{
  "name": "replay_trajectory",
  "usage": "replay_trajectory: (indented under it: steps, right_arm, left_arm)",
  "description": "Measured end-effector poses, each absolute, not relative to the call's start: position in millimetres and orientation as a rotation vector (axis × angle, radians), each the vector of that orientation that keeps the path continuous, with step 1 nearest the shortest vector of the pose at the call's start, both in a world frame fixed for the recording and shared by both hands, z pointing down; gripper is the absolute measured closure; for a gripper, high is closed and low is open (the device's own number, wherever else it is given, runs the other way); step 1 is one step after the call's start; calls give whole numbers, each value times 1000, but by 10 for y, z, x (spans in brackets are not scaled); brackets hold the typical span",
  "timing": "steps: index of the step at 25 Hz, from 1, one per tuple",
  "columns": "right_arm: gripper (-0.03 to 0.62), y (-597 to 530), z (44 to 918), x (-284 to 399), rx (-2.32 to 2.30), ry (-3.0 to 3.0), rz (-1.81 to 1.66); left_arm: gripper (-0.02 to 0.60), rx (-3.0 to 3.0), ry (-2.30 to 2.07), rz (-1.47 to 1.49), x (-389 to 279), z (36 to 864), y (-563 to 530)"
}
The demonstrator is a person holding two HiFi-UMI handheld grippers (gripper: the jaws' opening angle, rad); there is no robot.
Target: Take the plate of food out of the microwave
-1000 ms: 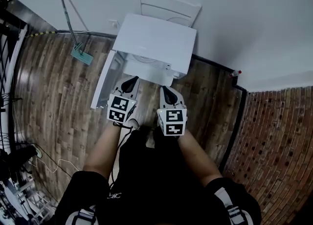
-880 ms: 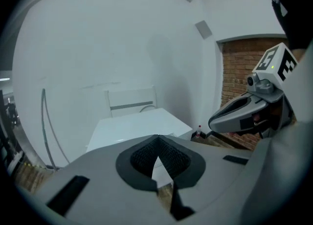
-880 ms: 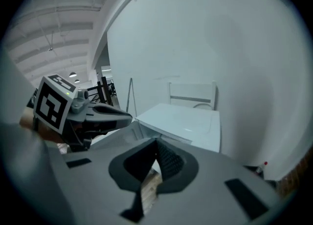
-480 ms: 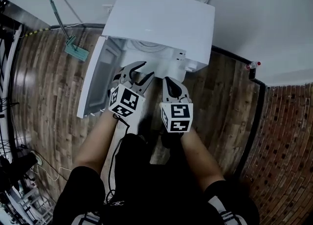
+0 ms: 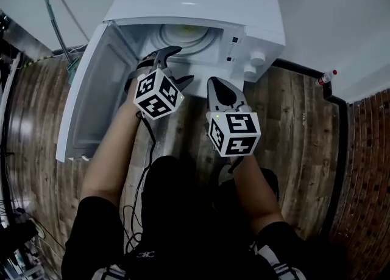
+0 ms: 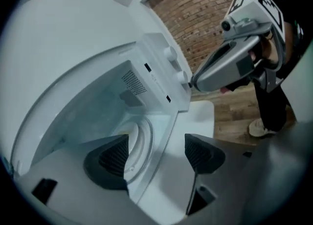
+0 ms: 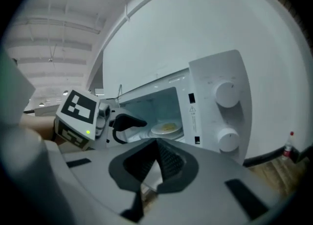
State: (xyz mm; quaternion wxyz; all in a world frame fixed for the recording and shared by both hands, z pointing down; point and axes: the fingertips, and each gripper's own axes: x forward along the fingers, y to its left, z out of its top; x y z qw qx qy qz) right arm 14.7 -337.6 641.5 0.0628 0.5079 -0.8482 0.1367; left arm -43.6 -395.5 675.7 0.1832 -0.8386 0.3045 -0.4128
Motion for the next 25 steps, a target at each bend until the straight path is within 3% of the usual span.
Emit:
replay_trajectory:
  steps: [13,25]
  right_arm:
    - [582,-3175,6441,347,1595,-2578,431]
    - [582,-3136,6543,367,1555,-2573,491]
  left_arm:
    - [160,-2300,622,-1417,-463,7108,-4450]
    - [153,-2306,521,-1625,-563,7370,-4751]
